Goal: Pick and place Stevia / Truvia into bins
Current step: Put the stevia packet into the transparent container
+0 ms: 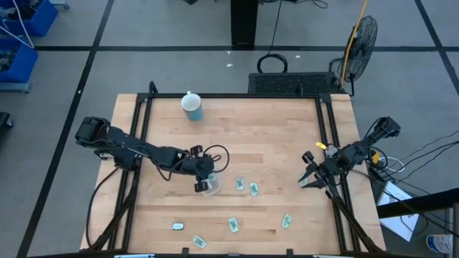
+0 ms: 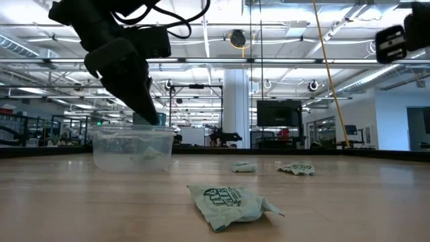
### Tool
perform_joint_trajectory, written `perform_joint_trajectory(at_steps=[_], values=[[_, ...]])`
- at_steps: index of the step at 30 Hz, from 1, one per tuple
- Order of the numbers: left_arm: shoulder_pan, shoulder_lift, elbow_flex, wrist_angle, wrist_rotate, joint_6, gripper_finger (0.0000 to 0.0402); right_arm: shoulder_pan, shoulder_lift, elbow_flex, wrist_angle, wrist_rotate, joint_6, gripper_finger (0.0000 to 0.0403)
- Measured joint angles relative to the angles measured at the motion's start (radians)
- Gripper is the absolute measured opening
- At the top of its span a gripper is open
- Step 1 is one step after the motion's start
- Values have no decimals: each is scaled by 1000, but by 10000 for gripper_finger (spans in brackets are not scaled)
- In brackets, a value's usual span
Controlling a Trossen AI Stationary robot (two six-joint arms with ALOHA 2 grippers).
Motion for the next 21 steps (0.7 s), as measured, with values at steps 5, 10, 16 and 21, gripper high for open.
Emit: perform_joint_trajectory(at_steps=[5, 10, 16, 21], values=[[-2, 0, 0, 8, 0, 1, 113, 0, 5, 0, 142, 19, -92, 95], [-2, 0, 0, 8, 0, 1, 113, 0, 6, 0, 186, 65, -149, 95], [-2, 0, 0, 6, 0, 53, 113, 0, 32, 30, 148, 337, -4, 95], [-1, 0, 0, 7, -1, 80, 113, 0, 139, 131, 84, 362, -123, 95]])
